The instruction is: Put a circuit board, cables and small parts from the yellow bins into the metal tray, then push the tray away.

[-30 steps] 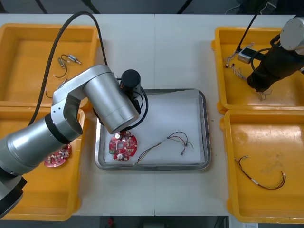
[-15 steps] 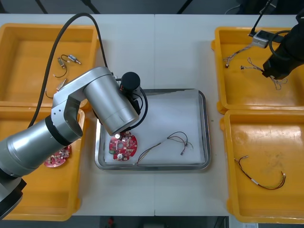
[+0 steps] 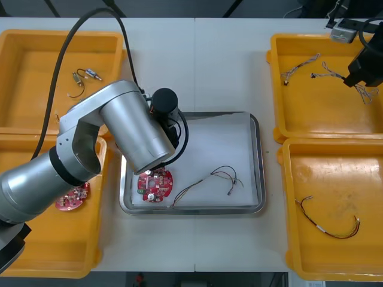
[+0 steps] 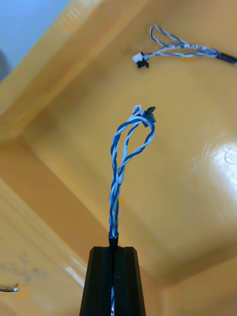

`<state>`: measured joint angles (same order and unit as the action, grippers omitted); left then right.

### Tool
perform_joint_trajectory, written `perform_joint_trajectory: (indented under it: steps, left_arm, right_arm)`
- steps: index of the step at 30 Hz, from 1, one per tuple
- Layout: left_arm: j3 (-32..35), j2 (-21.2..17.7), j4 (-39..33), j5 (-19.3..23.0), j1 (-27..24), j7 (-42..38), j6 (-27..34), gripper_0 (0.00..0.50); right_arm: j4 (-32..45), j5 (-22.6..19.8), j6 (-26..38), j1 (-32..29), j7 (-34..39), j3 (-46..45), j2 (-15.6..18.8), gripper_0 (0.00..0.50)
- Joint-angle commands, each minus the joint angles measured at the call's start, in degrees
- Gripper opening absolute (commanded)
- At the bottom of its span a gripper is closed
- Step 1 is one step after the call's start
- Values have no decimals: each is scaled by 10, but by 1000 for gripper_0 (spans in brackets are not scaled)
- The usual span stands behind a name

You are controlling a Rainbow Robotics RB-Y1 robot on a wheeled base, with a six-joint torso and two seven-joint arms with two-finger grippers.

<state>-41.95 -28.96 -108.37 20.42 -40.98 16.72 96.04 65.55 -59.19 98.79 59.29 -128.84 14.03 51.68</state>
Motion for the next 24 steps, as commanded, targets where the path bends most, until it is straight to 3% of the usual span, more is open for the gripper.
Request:
perform_joint_trajectory:
  steps: [1, 5, 10, 18, 24]
  left_arm:
    - [40, -37, -70, 66, -20, -46, 38, 500]
    - [93, -68, -116, 118, -38, -55, 72, 500]
    - [143, -110, -122, 180, -67, -56, 91, 500]
    - [224, -167, -73, 267, -98, -43, 86, 500]
    - [260, -204, -6, 303, -111, -27, 64, 500]
  right_arm:
    - [54, 5, 21, 20, -4, -41, 26, 0]
    - [82, -1, 33, 17, 6, -49, 27, 0]
    - [107, -7, 47, 17, 14, -50, 26, 0]
    - [169, -30, 75, 17, 28, -50, 17, 0]
    - [203, -60, 84, 17, 41, -50, -1, 0]
